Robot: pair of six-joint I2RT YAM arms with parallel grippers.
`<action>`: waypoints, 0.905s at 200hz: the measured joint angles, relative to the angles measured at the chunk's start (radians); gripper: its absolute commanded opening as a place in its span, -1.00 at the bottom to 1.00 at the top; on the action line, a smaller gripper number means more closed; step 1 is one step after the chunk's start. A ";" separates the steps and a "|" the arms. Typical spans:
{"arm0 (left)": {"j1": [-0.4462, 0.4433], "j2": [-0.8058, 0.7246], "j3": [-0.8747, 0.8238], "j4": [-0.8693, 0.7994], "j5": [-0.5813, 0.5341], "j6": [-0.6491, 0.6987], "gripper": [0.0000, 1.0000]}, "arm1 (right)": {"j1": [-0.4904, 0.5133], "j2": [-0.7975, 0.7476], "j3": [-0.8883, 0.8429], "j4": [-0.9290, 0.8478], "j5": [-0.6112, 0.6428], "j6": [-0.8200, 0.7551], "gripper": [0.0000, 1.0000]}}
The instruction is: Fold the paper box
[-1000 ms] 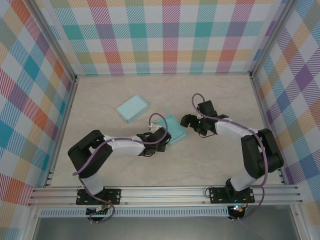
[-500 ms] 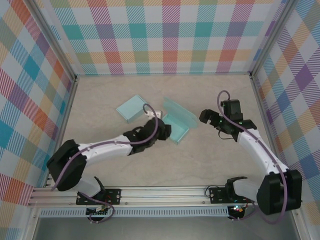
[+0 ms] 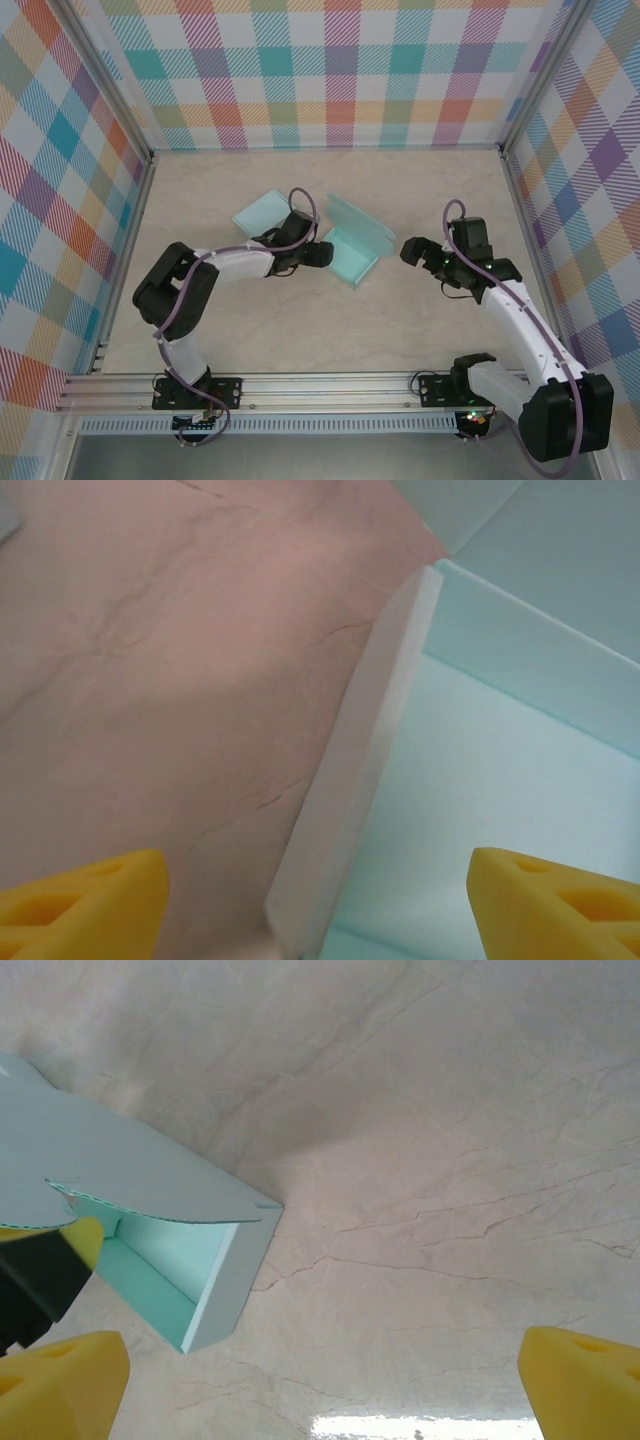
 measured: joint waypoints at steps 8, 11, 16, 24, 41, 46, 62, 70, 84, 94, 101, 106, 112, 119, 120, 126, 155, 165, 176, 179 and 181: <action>0.000 0.013 0.013 0.000 0.018 0.001 0.54 | 0.000 0.008 0.001 -0.005 -0.001 -0.001 0.99; 0.000 0.015 0.016 0.000 0.024 0.001 0.54 | 0.000 0.014 0.001 -0.007 -0.002 -0.002 0.99; 0.000 0.017 0.018 0.001 0.037 0.001 0.54 | 0.000 0.023 0.002 -0.009 -0.005 -0.003 0.99; 0.000 0.017 0.019 0.001 0.055 0.000 0.53 | 0.000 0.040 0.002 -0.011 -0.010 -0.005 0.99; -0.002 0.017 0.018 0.004 0.092 -0.006 0.53 | 0.000 0.068 0.002 -0.008 -0.019 -0.011 0.99; -0.005 0.017 0.017 0.008 0.102 -0.009 0.53 | 0.000 0.073 0.002 -0.006 -0.022 -0.013 0.99; -0.012 0.016 -0.002 0.034 0.130 -0.027 0.53 | 0.000 0.090 0.002 0.016 -0.031 -0.024 0.99; -0.017 0.016 -0.016 0.044 0.141 -0.035 0.53 | 0.000 0.101 0.002 0.031 -0.036 -0.034 0.99; -0.032 0.013 -0.040 0.058 0.160 -0.056 0.53 | 0.000 0.134 0.009 0.053 -0.048 -0.053 0.99; -0.047 0.009 -0.060 0.072 0.173 -0.074 0.53 | 0.000 0.165 0.021 0.065 -0.054 -0.070 0.99; -0.061 0.005 -0.074 0.085 0.180 -0.085 0.53 | 0.000 0.188 0.031 0.076 -0.058 -0.083 0.97; -0.070 0.001 -0.082 0.091 0.178 -0.091 0.53 | 0.000 0.201 0.037 0.085 -0.060 -0.092 0.94; -0.082 -0.006 -0.090 0.101 0.180 -0.104 0.53 | 0.000 0.217 0.043 0.095 -0.061 -0.104 0.91; -0.096 -0.014 -0.098 0.111 0.183 -0.115 0.54 | -0.001 0.237 0.053 0.105 -0.066 -0.121 0.88; -0.097 -0.016 -0.099 0.112 0.184 -0.116 0.54 | -0.001 0.238 0.053 0.106 -0.066 -0.122 0.87; -0.111 -0.027 -0.109 0.125 0.186 -0.128 0.54 | -0.002 0.253 0.061 0.114 -0.070 -0.136 0.84; -0.168 -0.125 -0.178 0.164 0.158 -0.168 0.53 | -0.010 0.292 0.086 0.146 -0.092 -0.203 0.75; -0.179 -0.183 -0.208 0.166 0.129 -0.171 0.52 | -0.013 0.291 0.090 0.155 -0.098 -0.228 0.74; -0.179 -0.258 -0.230 0.149 0.084 -0.161 0.51 | -0.014 0.291 0.091 0.170 -0.103 -0.253 0.73; -0.178 -0.274 -0.232 0.145 0.072 -0.158 0.52 | -0.014 0.291 0.091 0.173 -0.104 -0.258 0.73; -0.176 -0.287 -0.233 0.140 0.063 -0.154 0.52 | -0.014 0.291 0.091 0.174 -0.105 -0.261 0.73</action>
